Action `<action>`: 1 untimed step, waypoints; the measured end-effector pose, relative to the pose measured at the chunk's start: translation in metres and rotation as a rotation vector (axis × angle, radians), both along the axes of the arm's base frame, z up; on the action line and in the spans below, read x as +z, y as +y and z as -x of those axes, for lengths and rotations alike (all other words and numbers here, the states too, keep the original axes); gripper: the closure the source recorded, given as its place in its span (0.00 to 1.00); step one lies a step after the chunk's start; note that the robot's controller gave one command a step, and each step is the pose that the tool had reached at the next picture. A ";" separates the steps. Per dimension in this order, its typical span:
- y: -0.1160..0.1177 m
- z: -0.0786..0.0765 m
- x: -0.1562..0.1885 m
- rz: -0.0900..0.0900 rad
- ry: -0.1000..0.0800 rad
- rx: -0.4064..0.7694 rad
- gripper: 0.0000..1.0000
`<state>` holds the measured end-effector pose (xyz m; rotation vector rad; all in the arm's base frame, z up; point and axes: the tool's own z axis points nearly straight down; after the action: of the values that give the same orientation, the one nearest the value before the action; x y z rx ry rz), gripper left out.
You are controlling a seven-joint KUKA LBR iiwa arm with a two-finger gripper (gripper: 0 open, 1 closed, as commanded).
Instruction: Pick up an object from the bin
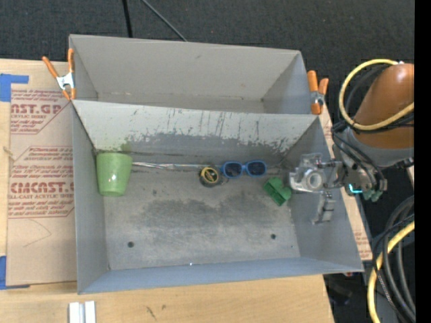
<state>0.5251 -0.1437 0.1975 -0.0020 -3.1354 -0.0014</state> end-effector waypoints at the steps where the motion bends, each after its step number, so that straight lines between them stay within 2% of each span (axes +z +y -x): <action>1: 0.001 -0.056 -0.130 0.000 -0.010 -0.037 0.00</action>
Offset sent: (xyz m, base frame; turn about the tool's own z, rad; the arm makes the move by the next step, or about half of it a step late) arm 0.0547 -0.0006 -0.1275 0.0374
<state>0.5810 -0.1428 0.0671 -0.0605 -3.1448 -0.0018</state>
